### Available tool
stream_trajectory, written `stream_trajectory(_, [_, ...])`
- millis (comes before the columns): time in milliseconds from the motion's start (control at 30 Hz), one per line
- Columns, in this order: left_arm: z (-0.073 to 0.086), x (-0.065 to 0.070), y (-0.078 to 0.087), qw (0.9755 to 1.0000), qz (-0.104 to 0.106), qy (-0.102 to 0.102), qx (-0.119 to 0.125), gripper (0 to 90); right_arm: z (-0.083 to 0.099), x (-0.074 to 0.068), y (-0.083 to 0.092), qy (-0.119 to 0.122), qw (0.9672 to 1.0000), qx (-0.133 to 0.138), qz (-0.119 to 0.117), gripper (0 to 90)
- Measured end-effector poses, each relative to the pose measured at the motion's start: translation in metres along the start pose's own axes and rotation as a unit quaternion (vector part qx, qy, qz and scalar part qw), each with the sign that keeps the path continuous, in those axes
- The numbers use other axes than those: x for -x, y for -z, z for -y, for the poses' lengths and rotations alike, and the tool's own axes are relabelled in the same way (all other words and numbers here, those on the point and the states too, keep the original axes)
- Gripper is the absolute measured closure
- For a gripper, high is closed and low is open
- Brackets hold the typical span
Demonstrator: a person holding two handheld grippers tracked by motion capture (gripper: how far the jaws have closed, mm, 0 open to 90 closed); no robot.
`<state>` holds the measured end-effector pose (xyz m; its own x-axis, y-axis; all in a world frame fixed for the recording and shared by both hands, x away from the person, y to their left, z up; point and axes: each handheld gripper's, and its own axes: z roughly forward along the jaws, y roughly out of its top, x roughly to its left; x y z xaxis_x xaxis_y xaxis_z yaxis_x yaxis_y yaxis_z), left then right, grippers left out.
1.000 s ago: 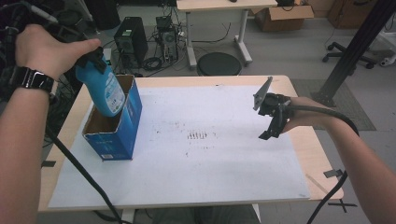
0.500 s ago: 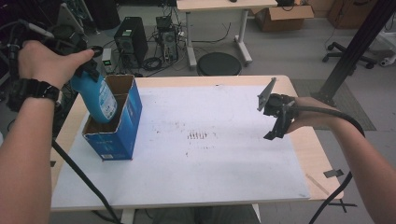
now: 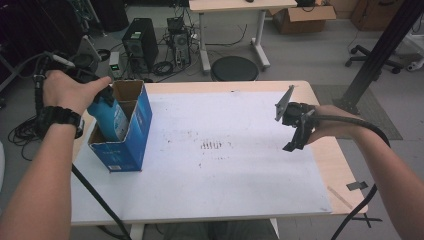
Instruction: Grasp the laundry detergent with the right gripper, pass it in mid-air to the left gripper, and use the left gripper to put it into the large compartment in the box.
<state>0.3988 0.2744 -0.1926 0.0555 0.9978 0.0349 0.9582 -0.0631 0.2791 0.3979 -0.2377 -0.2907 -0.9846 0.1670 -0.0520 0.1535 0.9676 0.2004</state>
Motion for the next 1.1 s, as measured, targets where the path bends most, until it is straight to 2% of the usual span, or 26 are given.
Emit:
stream_trajectory(333, [0.005, 0.006, -0.035, 0.9999, 0.000, 0.002, -0.012, 38.1, 0.001, 0.000, -0.002, -0.001, 1.0000, -0.001, -0.002, 7.8])
stream_trajectory(533, [0.008, 0.010, -0.051, 0.9998, -0.002, -0.005, -0.019, 38.1, 0.003, 0.000, -0.003, -0.002, 1.0000, -0.001, -0.003, 7.8])
stream_trajectory(1100, [0.015, 0.011, -0.075, 0.9994, -0.011, -0.010, -0.032, 38.0, 0.005, 0.000, -0.006, -0.004, 1.0000, 0.001, -0.005, 7.8])
